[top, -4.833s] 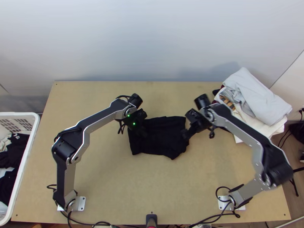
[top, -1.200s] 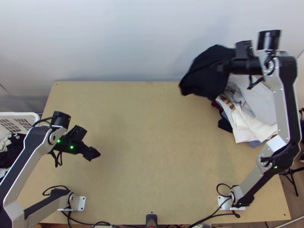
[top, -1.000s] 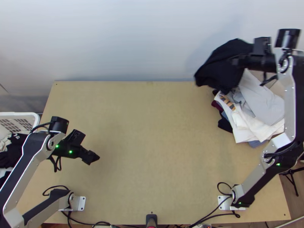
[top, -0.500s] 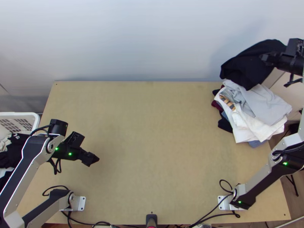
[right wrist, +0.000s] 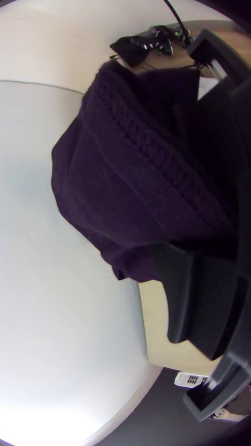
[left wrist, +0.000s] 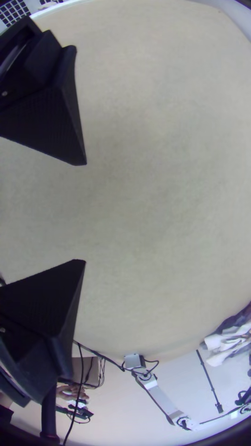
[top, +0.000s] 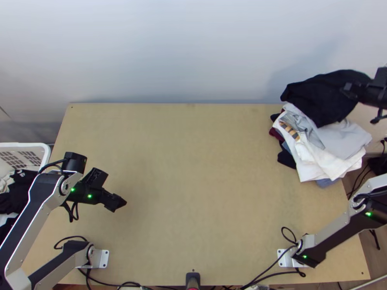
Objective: Fold the t-shirt
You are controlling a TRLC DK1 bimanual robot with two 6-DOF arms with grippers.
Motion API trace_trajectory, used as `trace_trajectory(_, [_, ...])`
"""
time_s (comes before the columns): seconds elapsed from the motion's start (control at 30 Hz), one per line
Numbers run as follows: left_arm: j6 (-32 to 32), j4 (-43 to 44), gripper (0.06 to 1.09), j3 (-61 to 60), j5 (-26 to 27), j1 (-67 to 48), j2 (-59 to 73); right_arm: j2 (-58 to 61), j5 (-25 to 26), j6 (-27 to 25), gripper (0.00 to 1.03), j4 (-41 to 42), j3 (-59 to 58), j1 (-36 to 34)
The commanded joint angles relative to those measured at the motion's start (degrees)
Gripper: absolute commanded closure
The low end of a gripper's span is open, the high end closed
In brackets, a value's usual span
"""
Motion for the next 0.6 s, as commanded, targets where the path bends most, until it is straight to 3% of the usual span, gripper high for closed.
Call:
trace_trajectory(0.0, [-0.24,0.2,0.1,0.07,0.11,-0.57,0.07,-3.56,0.04,-4.91,1.0,-0.69,-11.54,-3.24])
trace_trajectory(0.27, [-0.33,0.29,0.1,-0.02,0.03,-1.1,-0.02,-7.87,0.13,-9.56,0.97,1.77,-25.25,-7.81])
trace_trajectory(0.47, [-0.51,0.29,0.1,0.07,0.03,-1.28,-0.02,-7.43,0.13,-11.5,0.93,4.84,-29.29,-10.98])
trace_trajectory(0.57, [-0.51,0.38,0.1,0.07,0.03,-1.28,-0.02,-6.99,0.13,-11.85,0.79,4.84,-29.65,-11.33])
